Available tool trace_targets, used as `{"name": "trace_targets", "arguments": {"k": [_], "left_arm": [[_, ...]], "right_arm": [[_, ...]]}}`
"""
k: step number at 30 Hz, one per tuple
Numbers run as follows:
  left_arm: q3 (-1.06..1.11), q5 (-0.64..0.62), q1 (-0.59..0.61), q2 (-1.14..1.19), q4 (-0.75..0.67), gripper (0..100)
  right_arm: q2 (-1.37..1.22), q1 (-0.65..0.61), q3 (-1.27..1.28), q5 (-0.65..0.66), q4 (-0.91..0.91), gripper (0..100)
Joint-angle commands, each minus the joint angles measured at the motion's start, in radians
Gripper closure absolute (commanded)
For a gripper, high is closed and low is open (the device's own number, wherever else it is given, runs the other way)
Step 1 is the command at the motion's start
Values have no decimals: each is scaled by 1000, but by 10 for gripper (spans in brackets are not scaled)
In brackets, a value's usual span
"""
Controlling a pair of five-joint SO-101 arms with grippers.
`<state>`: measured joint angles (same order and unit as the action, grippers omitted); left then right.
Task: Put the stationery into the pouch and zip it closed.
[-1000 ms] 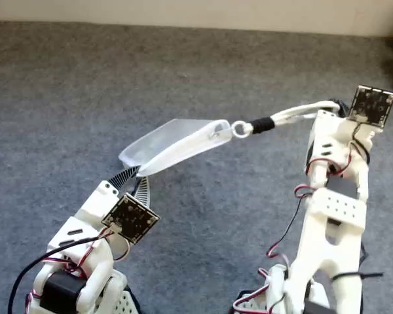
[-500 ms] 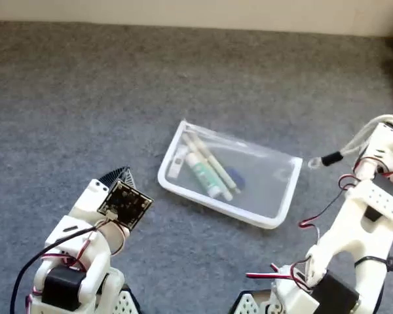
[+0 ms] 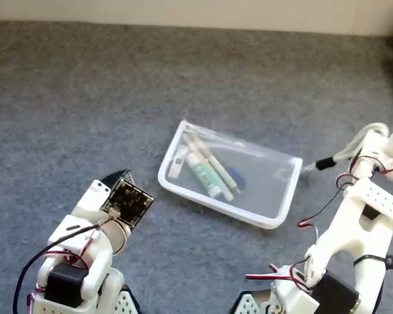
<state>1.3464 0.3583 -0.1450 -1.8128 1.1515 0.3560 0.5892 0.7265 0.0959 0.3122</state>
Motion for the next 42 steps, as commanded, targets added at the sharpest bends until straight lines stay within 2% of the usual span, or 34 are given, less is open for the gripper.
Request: {"name": "trace_targets", "arguments": {"k": [1,11,17,24,29,37,40,42], "left_arm": [[15,5,10,-8,-3,995],[39,5,10,-8,-3,995],[42,5,10,-8,-3,995],[54,5,10,-8,-5,995],[54,5,10,-8,-5,995],[54,5,12,-8,-3,995],[56,5,12,-8,-2,995],[56,5,12,-8,-2,995]], "right_arm": [[22,-54,-68,11,128,988],[22,-173,-71,11,473,983],[22,-236,-71,3,668,783],[127,-366,-71,3,848,769],[340,-519,-64,3,984,769],[516,-889,-24,0,1038,769],[513,-977,-24,-87,1029,769],[513,-990,-22,-120,1029,769]]}}
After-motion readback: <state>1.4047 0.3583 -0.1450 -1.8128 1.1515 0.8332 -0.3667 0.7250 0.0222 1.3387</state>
